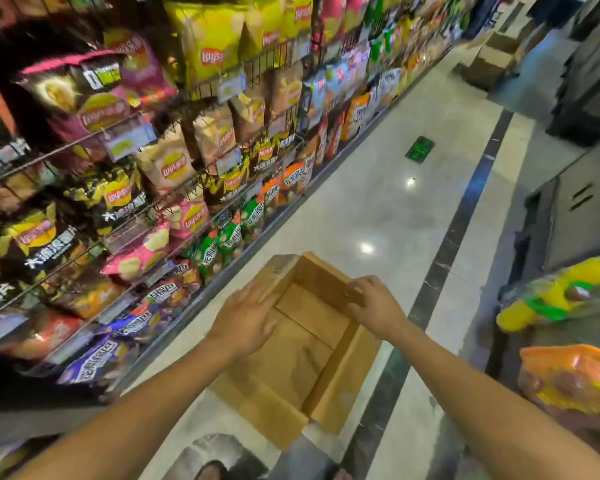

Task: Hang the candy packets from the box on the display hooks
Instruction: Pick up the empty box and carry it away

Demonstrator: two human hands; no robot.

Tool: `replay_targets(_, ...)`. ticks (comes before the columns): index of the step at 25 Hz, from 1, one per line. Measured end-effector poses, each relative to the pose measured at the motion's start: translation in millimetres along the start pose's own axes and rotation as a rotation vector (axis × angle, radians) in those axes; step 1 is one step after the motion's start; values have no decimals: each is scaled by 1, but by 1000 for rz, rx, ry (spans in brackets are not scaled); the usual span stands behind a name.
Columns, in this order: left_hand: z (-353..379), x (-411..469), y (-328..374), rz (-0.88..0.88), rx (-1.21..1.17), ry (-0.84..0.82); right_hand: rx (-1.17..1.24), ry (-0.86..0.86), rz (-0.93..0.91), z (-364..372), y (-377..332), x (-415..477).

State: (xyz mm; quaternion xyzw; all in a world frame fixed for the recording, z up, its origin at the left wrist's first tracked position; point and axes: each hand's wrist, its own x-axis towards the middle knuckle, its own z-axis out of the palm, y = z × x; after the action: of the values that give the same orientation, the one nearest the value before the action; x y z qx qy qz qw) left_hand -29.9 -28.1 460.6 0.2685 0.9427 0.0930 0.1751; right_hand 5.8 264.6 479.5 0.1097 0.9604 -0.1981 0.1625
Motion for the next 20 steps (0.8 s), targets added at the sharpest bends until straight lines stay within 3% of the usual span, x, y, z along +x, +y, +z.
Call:
replay_targets(9,270,70,-3,-7,57,-386,-220,-339,-51,228,149,88)
replay_targets(14,358,69,-13,80,104,-629,-414,-501,-113,313,209,115)
replay_targets(17,386,62,-15,-61,43,-630,-586,-492,-168,334,216,125)
replay_targets(20,400,53,-16,-67,152,-474,-661,-439,-179,335,217,131)
